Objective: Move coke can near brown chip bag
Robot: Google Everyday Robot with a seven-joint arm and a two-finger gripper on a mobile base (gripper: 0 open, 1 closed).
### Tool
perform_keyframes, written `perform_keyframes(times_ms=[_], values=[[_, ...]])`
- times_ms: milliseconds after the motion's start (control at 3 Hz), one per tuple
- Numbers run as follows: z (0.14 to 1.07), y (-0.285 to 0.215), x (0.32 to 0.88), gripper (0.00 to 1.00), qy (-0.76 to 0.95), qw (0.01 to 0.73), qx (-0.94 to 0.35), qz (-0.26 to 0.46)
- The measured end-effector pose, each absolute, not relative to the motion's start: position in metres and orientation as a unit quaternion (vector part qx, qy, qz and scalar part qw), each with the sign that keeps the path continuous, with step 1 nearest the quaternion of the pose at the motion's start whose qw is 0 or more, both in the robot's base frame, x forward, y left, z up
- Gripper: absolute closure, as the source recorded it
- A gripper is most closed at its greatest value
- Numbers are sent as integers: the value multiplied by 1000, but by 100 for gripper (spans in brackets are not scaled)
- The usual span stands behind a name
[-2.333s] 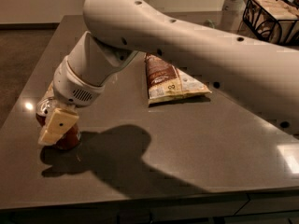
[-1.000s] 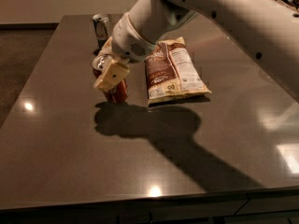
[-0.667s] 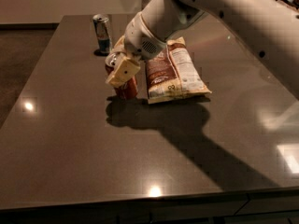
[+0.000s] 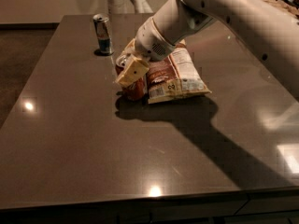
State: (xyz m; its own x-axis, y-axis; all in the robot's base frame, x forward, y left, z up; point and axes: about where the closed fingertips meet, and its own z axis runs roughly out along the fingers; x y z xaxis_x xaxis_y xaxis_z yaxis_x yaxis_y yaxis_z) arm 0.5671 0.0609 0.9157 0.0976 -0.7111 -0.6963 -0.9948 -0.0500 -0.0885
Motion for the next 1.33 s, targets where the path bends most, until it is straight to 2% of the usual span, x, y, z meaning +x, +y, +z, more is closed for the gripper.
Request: perform_keyframes(times_ms=[667,1000,1333], values=[[907,47,573,18,638,305,-657,261],[906,49,572,0,637,304,-658,262],[906,49,572,0,637,304,-658,262]])
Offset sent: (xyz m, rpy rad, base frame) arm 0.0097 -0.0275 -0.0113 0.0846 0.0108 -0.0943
